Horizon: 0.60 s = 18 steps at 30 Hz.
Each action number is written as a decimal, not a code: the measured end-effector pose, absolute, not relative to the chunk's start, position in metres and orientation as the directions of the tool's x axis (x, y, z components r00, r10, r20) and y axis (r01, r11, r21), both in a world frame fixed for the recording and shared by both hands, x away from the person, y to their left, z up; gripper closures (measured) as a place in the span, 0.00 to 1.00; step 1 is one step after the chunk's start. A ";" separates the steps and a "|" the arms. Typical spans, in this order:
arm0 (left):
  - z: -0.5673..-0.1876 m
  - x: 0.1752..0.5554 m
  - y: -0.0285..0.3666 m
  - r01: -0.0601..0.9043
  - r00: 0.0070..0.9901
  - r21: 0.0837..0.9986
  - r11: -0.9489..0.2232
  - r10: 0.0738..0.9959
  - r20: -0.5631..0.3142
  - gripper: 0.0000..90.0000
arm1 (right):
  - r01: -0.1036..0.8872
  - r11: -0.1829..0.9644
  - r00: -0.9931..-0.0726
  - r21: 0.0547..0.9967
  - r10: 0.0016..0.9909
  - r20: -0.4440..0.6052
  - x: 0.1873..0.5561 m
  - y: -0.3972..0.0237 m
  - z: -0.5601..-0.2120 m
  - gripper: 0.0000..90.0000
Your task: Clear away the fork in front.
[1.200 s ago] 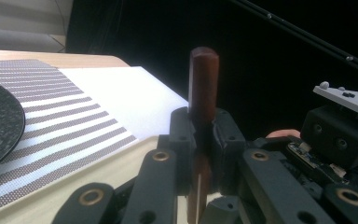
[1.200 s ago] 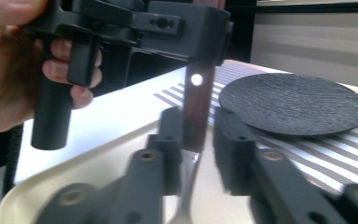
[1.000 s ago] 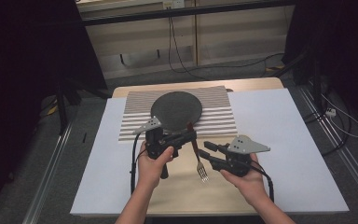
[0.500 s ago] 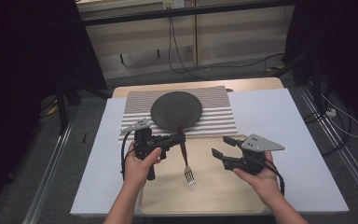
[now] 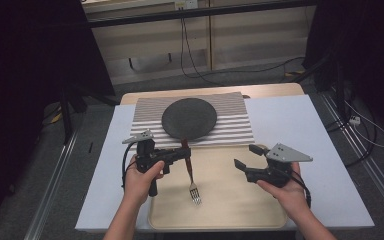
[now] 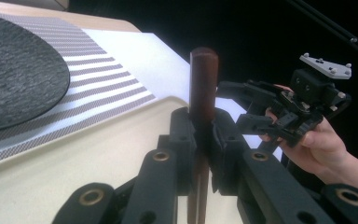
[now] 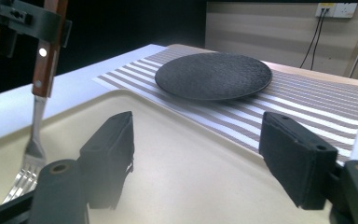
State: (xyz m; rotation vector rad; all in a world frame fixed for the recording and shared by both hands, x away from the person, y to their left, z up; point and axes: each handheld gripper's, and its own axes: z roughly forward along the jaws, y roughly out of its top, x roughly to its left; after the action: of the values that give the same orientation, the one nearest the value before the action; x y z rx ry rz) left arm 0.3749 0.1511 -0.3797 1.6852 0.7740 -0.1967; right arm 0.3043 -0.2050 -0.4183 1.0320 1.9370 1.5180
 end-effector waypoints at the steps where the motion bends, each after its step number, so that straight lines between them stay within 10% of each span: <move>1: -0.380 0.375 0.152 0.589 0.761 0.805 -0.070 0.384 -0.523 0.90 | 0.273 0.109 -0.605 0.956 0.792 0.083 0.304 -0.206 -0.419 0.28; 18: -0.390 0.380 0.173 0.626 0.737 0.772 -0.109 0.407 -0.540 0.90 | 0.286 0.116 -0.593 0.951 0.801 0.081 0.299 -0.218 -0.421 0.22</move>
State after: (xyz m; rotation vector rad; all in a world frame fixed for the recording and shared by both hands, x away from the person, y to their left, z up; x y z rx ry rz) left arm 0.3801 0.1734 -0.3900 1.7343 0.8212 -0.2268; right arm 0.2988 -0.2184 -0.4212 1.0518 1.9421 1.4887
